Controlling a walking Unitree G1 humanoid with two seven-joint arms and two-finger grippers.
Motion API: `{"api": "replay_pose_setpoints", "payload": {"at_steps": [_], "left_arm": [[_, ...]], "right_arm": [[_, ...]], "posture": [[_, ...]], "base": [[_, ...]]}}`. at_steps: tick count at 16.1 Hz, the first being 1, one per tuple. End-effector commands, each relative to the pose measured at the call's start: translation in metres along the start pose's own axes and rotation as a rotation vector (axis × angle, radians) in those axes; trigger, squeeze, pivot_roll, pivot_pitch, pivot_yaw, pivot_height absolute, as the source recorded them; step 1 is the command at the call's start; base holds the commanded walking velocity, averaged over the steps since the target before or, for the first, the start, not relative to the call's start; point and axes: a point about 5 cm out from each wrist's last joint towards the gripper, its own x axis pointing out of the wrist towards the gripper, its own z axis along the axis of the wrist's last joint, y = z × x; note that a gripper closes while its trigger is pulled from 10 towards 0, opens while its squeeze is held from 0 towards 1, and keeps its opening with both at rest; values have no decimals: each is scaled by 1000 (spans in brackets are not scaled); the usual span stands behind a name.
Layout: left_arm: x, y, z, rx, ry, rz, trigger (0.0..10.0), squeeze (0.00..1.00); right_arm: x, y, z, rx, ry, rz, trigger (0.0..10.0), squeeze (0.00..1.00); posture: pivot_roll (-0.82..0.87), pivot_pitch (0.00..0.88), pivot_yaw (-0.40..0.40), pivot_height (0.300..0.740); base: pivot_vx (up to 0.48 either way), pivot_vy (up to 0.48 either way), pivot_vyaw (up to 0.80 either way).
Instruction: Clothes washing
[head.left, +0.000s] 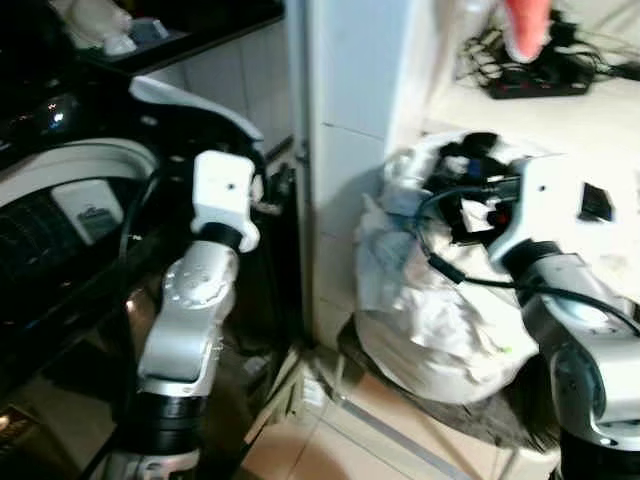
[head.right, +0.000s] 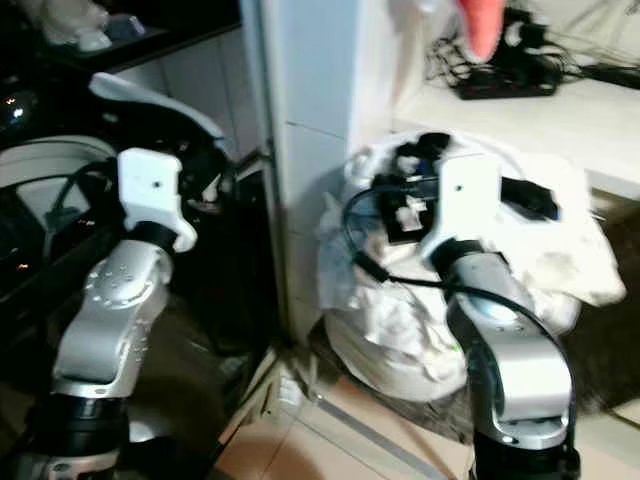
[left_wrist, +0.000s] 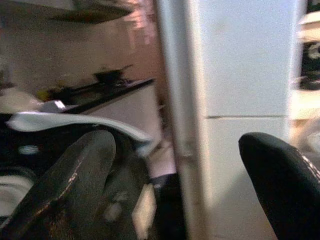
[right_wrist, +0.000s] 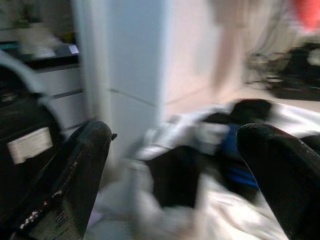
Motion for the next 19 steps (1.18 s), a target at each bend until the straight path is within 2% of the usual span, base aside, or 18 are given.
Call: {"api": "replay_pose_setpoints", "payload": {"at_steps": [1,3,5,8,19], "left_arm": [[-1,1,2,0,-9,7,10000,0],[-1,2,3,3,-12,8,10000,0],[-1,1,3,4,-13,6,10000,0],[0,2,4,6,-14,2,10000,0],[1,3,4,11,-10,0,10000,0]], "right_arm": [[0,-1,3,-1,-16,2,10000,0],[2,2,4,-26,-22,22,10000,0],[2,4,4,-36,-21,31,10000,0],[1,1,3,9,-25,2,10000,0],[2,-5,6,16,-37,-16,10000,0]], "posture": [[-19,0,16,740],[-17,0,19,740],[-17,0,24,740],[-18,0,28,740],[-14,0,31,740]], "base": [[266,0,0],[268,0,0],[270,0,750],[268,0,0],[254,0,0]]}}
